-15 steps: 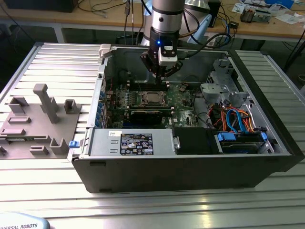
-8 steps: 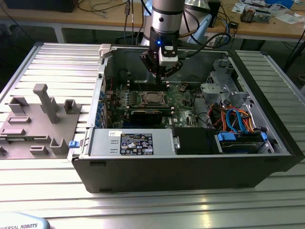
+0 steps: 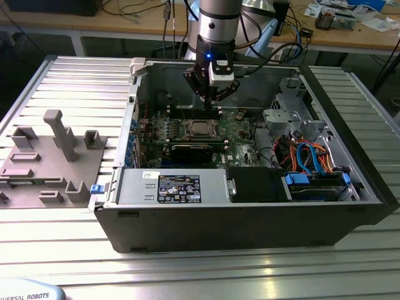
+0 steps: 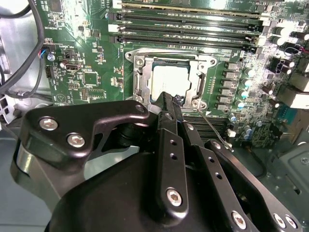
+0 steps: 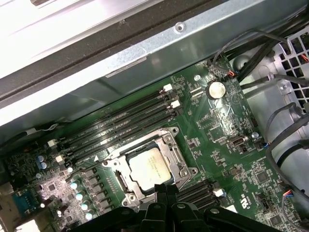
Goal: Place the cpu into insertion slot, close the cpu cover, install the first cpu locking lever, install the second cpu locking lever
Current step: 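Install the first cpu locking lever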
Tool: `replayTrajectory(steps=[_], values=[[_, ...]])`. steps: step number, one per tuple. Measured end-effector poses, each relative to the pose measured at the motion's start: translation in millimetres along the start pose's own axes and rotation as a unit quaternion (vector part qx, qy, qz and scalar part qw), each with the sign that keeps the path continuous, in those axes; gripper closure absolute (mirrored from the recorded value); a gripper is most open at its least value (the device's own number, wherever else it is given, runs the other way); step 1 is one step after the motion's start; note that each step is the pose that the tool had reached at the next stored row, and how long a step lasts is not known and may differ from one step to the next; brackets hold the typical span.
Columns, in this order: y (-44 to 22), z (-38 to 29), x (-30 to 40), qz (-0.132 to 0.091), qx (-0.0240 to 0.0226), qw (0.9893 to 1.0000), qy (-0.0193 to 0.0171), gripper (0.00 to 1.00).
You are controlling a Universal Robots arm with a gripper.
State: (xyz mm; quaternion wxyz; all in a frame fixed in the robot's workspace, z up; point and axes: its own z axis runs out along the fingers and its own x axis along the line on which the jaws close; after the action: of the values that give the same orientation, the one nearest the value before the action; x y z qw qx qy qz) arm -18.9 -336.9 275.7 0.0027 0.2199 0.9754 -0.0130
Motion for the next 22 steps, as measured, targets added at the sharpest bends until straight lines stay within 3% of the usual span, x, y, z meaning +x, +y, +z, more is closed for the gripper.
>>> replayTrajectory(steps=[22], values=[[0.0,0.0,0.0,-0.04,-0.0004,0.9992,-0.001,0.89]])
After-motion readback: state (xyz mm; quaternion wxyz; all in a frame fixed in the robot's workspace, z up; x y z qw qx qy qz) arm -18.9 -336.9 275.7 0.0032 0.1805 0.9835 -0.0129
